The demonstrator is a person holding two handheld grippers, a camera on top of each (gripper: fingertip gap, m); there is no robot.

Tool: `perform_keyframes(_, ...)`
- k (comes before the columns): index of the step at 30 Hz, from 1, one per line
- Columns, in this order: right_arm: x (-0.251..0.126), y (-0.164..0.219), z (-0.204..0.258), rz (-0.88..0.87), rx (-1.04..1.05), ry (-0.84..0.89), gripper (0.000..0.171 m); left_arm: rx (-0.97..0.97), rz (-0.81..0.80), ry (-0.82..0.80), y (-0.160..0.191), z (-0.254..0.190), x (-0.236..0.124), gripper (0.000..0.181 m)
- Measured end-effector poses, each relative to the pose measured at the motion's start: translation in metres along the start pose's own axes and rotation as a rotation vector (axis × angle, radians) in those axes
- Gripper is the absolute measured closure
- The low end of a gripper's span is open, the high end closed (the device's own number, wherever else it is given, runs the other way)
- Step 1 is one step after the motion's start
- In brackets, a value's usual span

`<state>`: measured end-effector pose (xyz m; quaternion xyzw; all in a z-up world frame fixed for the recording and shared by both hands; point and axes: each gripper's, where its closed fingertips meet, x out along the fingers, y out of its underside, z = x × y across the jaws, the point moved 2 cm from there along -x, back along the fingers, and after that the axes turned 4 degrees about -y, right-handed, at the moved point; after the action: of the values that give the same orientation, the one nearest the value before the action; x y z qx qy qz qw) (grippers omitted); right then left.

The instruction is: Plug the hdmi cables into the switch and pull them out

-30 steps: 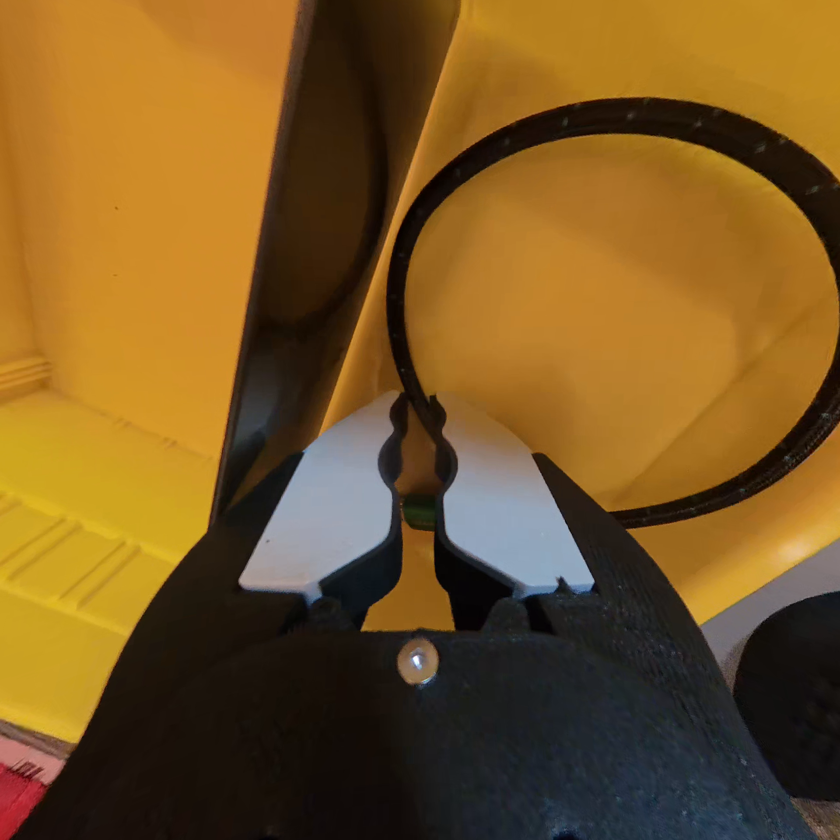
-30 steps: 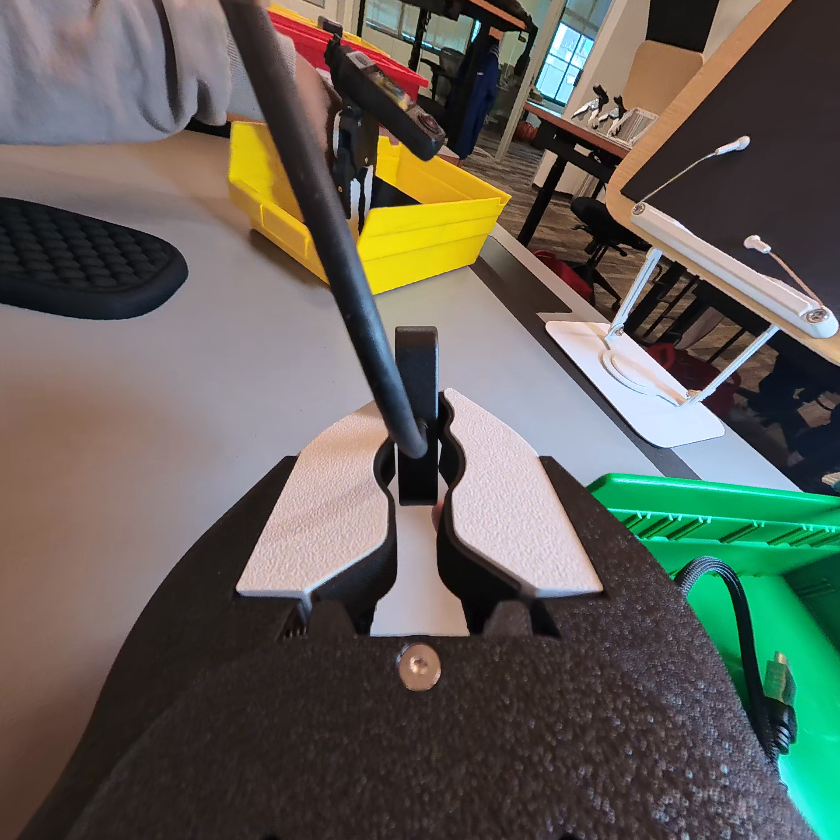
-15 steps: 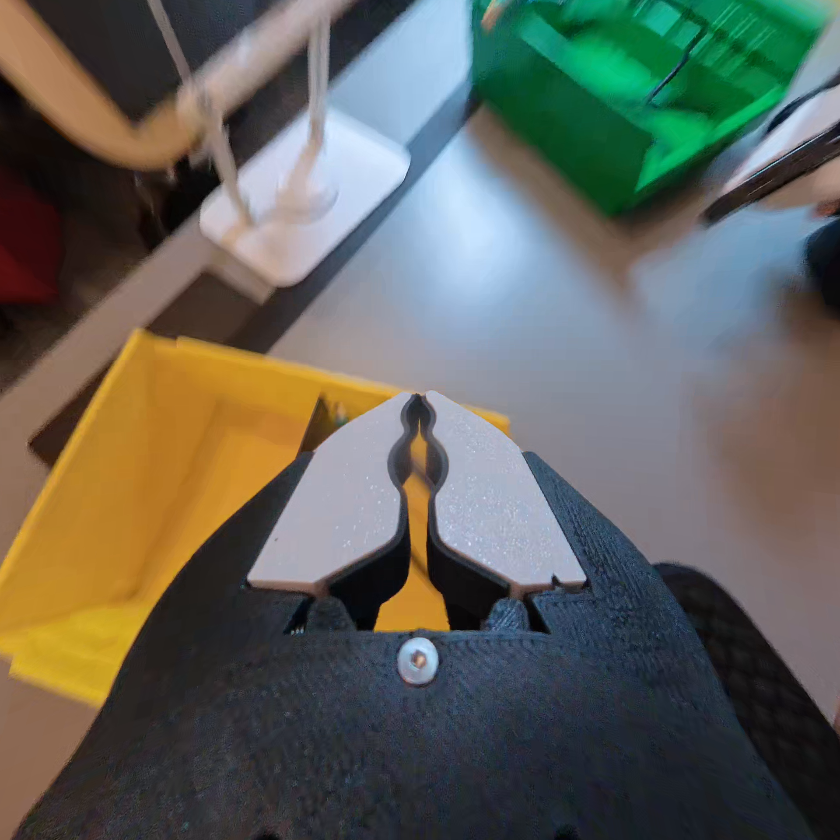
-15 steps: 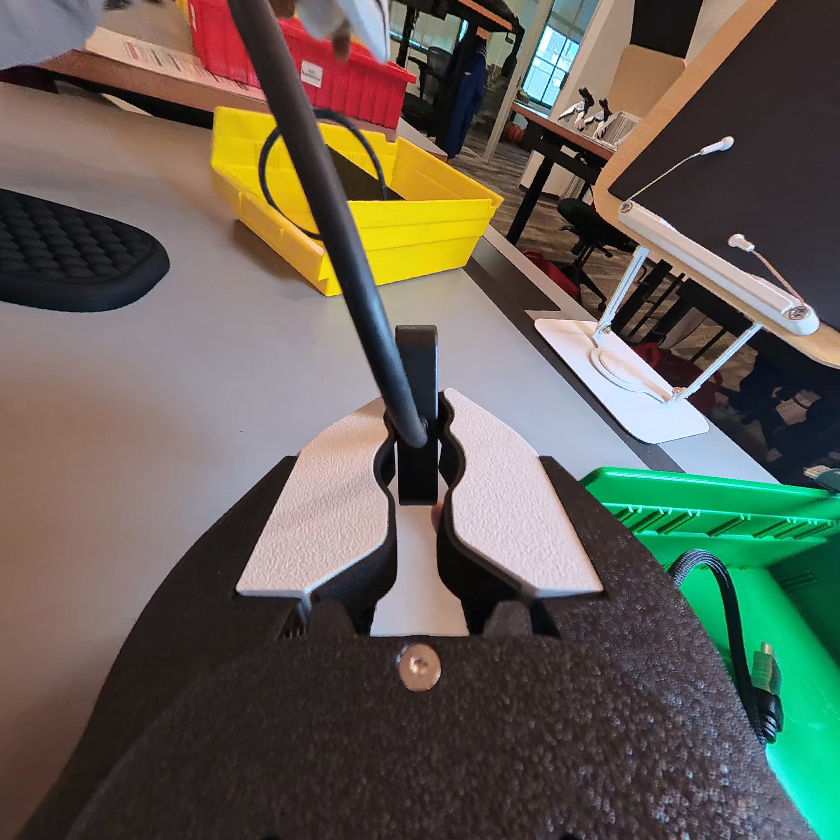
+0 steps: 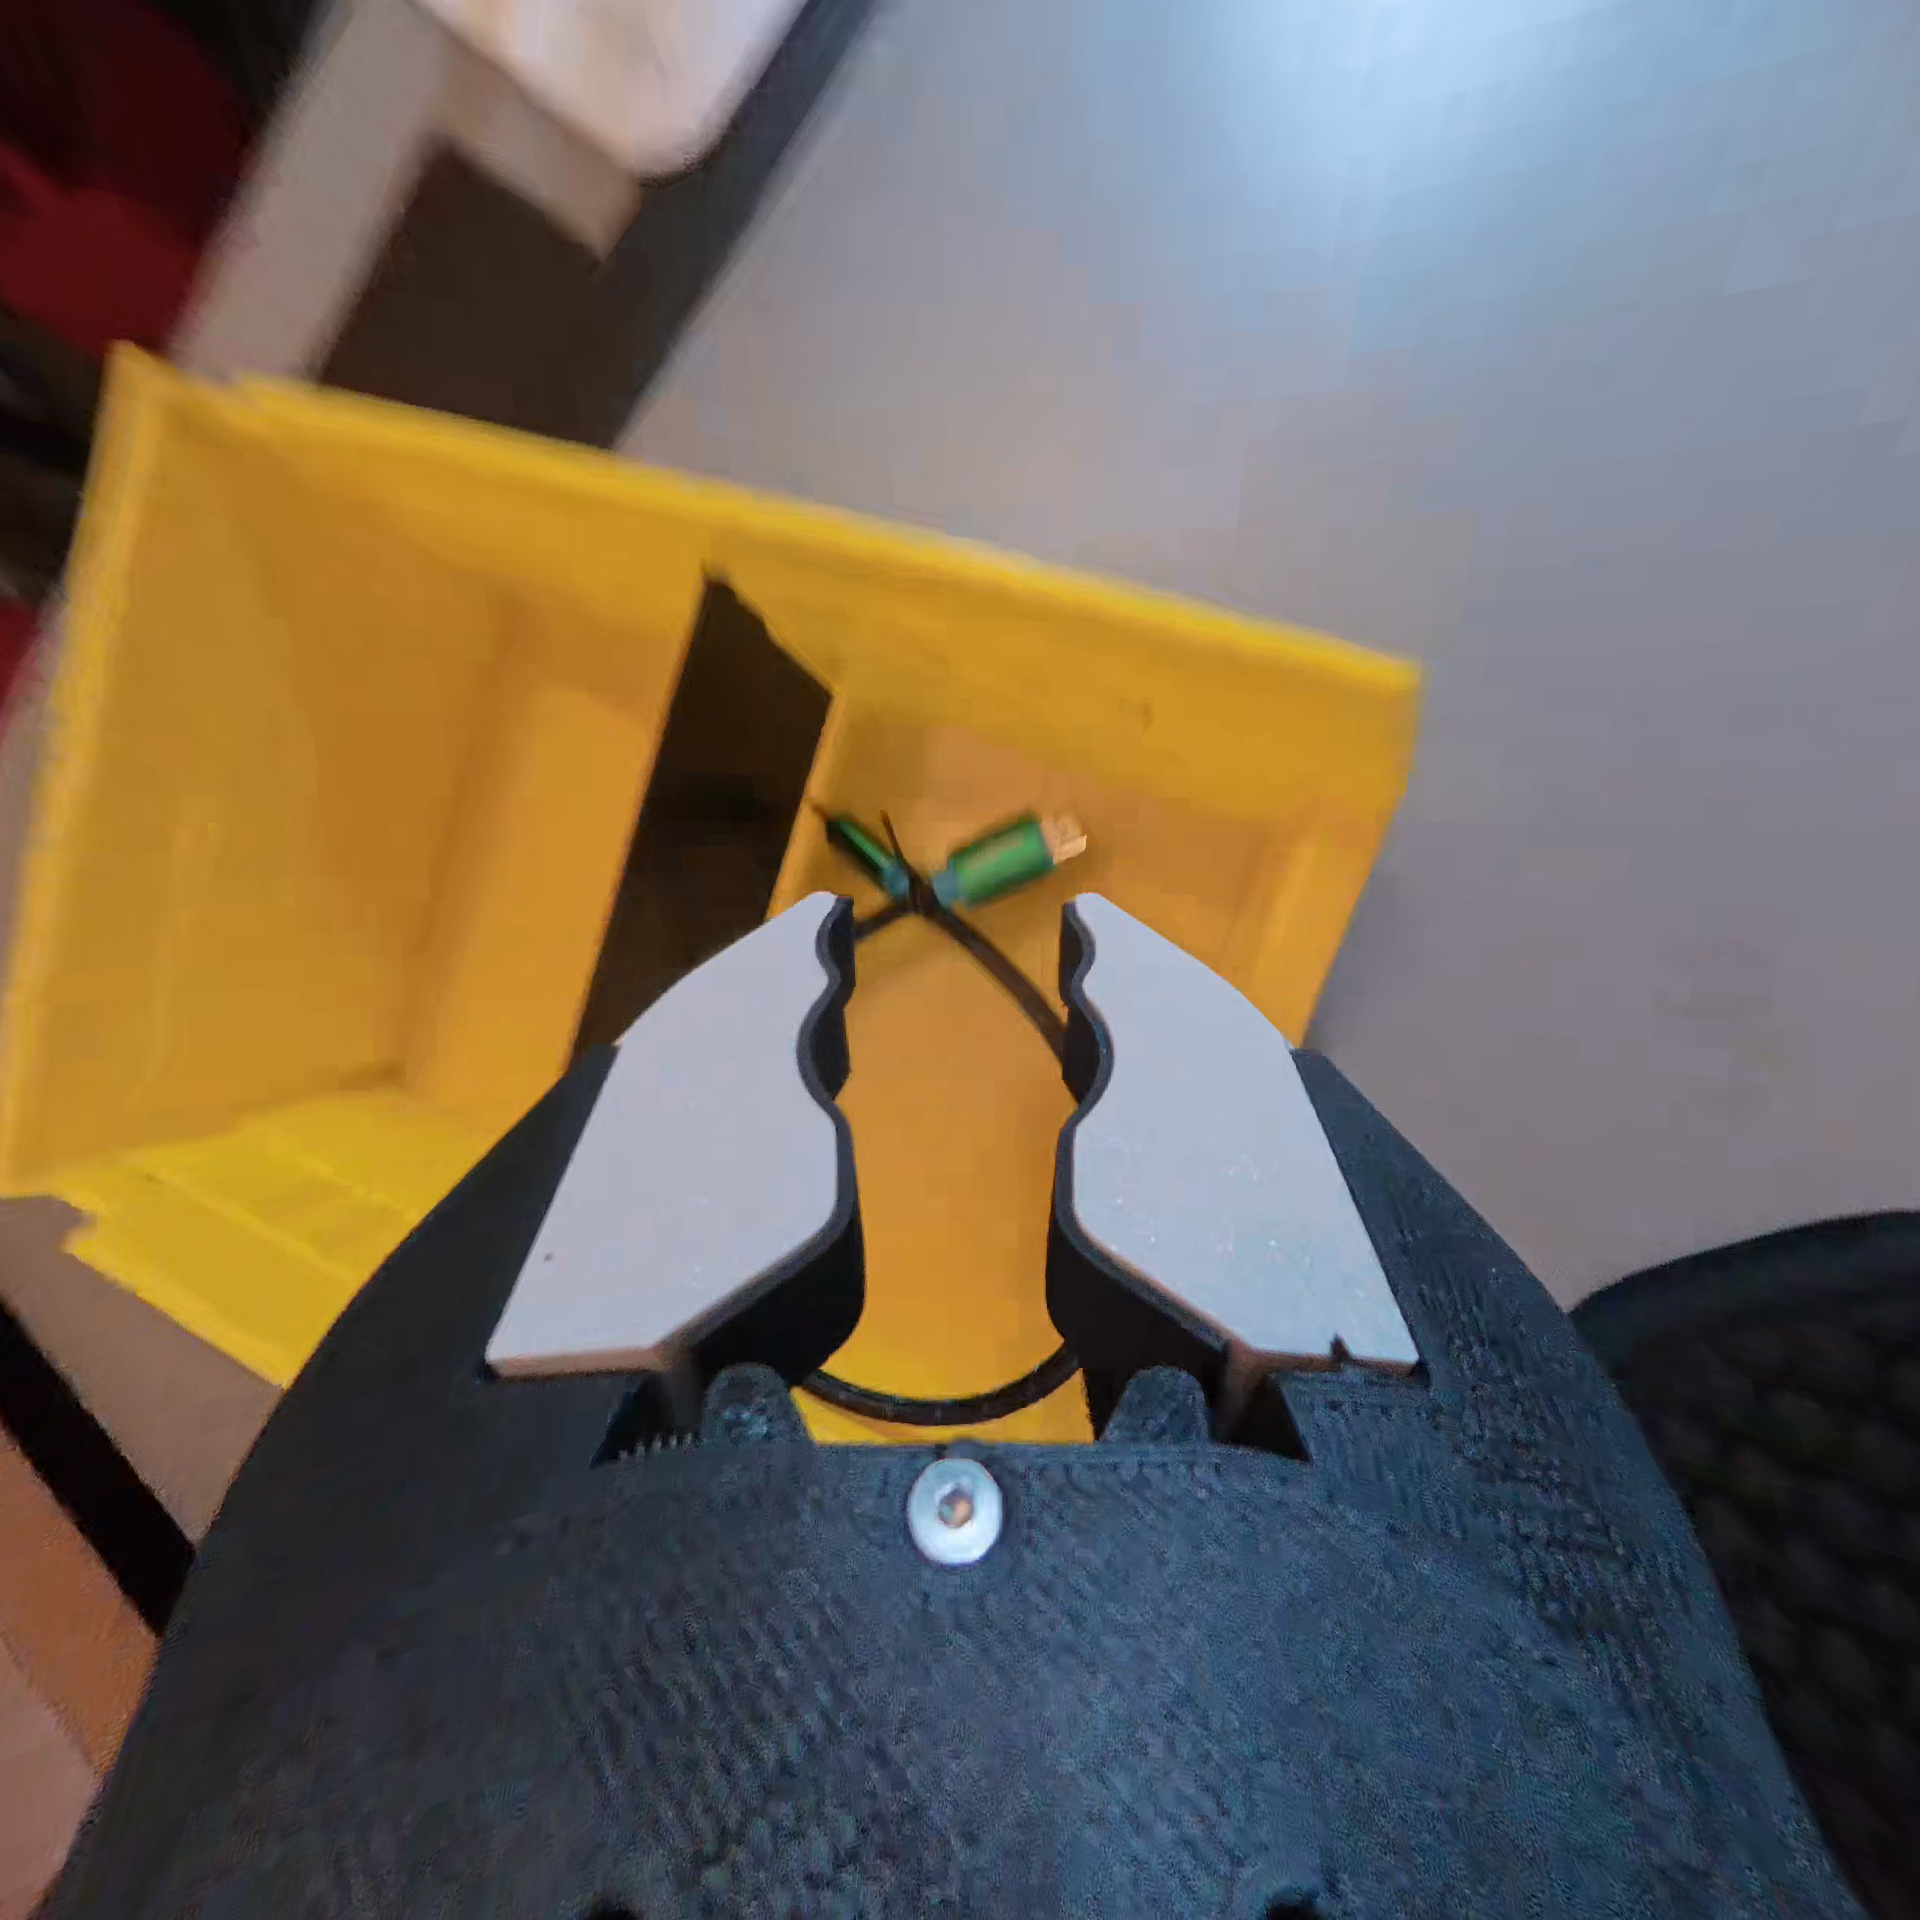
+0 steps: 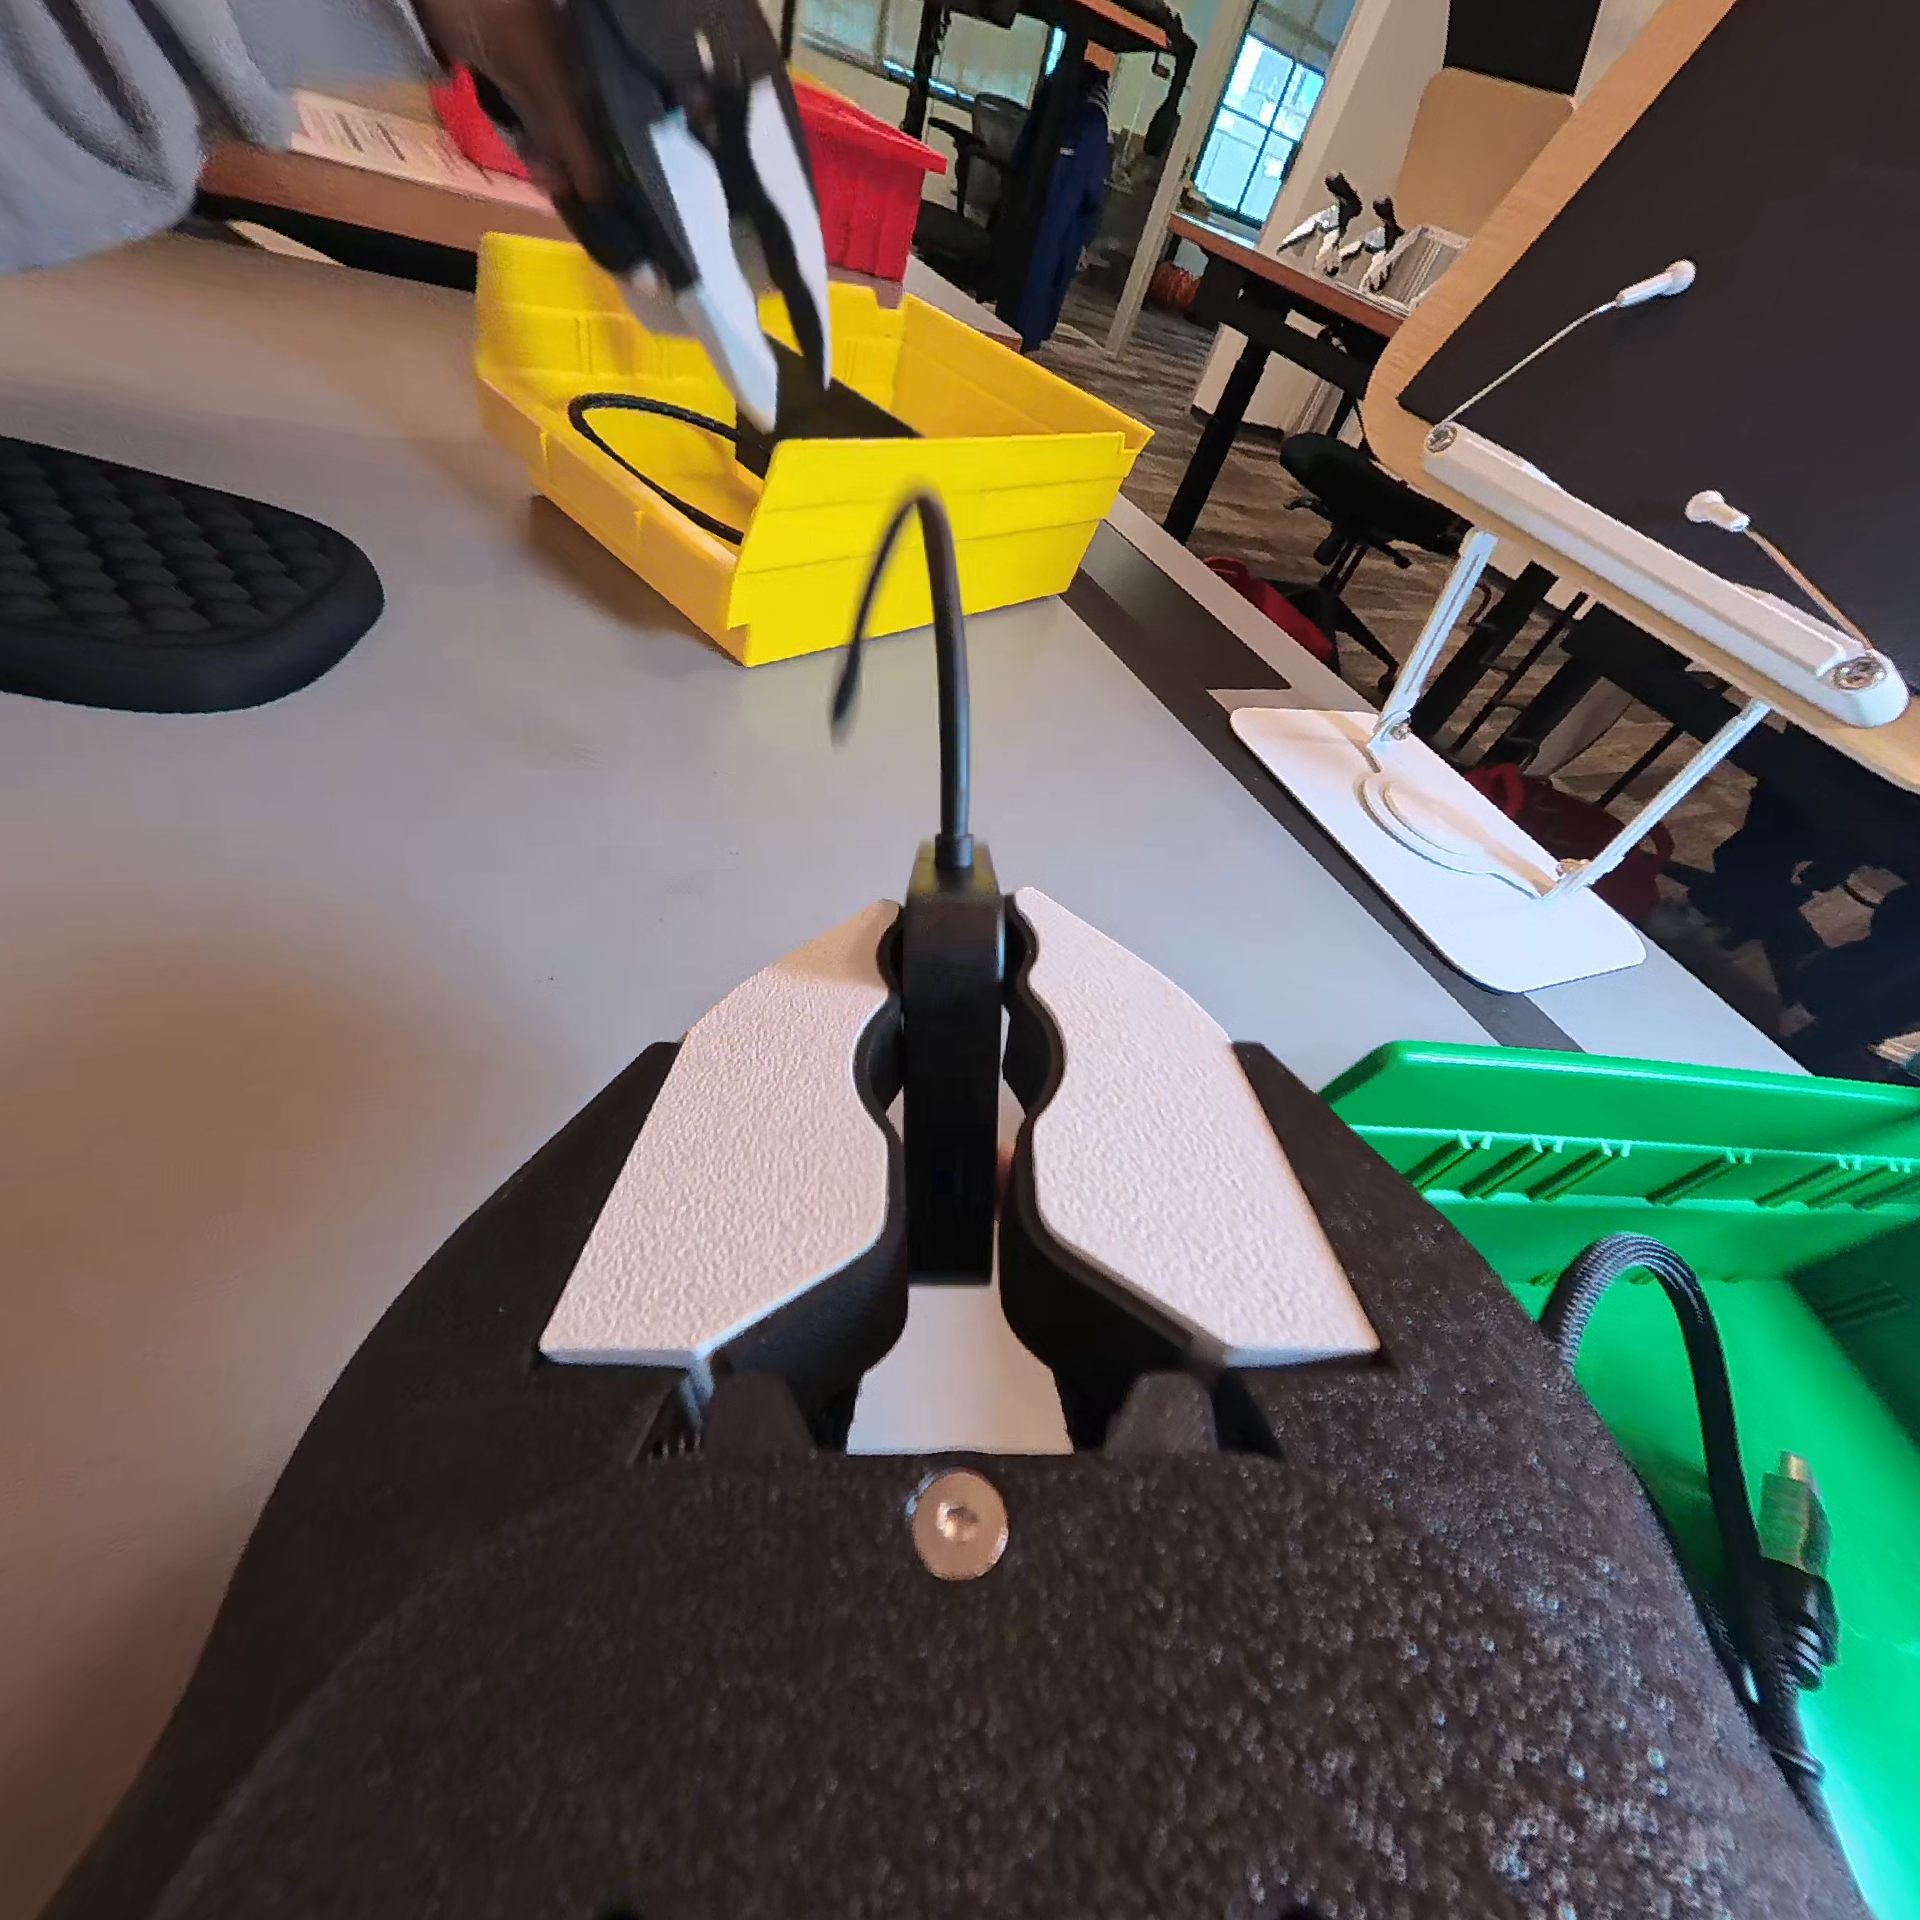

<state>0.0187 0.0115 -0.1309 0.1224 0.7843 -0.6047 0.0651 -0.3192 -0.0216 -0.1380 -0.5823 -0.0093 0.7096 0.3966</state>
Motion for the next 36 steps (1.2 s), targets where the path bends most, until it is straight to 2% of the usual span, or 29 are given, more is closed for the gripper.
perform_keyframes(1, 0.000, -0.001, 0.002, -0.005, -0.003, -0.010, 0.157, -0.034, 0.070, 0.039, 0.016, 0.000, 0.014, 0.140)
perform_keyframes(5, 0.001, -0.003, 0.008, -0.002, -0.046, -0.035, 0.157, -0.153, 0.255, 0.227, 0.059, -0.015, 0.054, 0.136)
perform_keyframes(6, 0.001, -0.004, 0.010, -0.002, -0.053, -0.039, 0.157, -0.147, 0.279, 0.257, 0.064, -0.019, 0.059, 0.143)
perform_keyframes(7, 0.001, -0.004, 0.011, -0.002, -0.061, -0.042, 0.157, -0.136, 0.285, 0.301, 0.066, -0.024, 0.060, 0.158)
perform_keyframes(10, 0.001, -0.007, 0.015, -0.018, -0.080, -0.059, 0.157, -0.073, 0.281, 0.261, 0.060, -0.024, 0.054, 0.165)
perform_keyframes(13, -0.002, -0.013, 0.017, -0.059, -0.086, -0.075, 0.157, -0.039, 0.204, 0.193, 0.043, -0.020, 0.031, 0.168)
perform_keyframes(16, -0.005, -0.022, 0.020, -0.114, -0.089, -0.083, 0.157, -0.012, 0.062, 0.108, 0.019, -0.016, -0.007, 0.172)
perform_keyframes(21, -0.016, -0.039, 0.016, -0.221, -0.065, -0.065, 0.157, 0.024, -0.340, 0.055, -0.044, -0.035, -0.094, 0.174)
perform_keyframes(23, -0.024, -0.048, 0.010, -0.284, -0.041, -0.048, 0.157, 0.047, -0.506, 0.154, -0.069, -0.063, -0.121, 0.174)
perform_keyframes(25, -0.035, -0.056, 0.004, -0.348, -0.016, -0.029, 0.157, 0.070, -0.568, 0.277, -0.082, -0.097, -0.124, 0.174)
perform_keyframes(28, -0.051, -0.064, -0.007, -0.425, 0.008, 0.005, 0.157, 0.078, -0.572, 0.461, -0.090, -0.146, -0.096, 0.174)
perform_keyframes(31, -0.067, -0.068, -0.017, -0.492, 0.050, 0.026, 0.157, -0.003, -0.542, 0.700, -0.090, -0.182, -0.061, 0.174)
perform_keyframes(33, -0.074, -0.067, -0.023, -0.517, 0.072, 0.039, 0.157, -0.072, -0.512, 0.813, -0.089, -0.194, -0.037, 0.174)
perform_keyframes(35, -0.079, -0.066, -0.027, -0.532, 0.087, 0.043, 0.157, -0.186, -0.543, 0.939, -0.094, -0.195, -0.032, 0.174)
perform_keyframes(36, -0.081, -0.066, -0.029, -0.539, 0.095, 0.046, 0.157, -0.223, -0.558, 0.946, -0.096, -0.190, -0.030, 0.174)
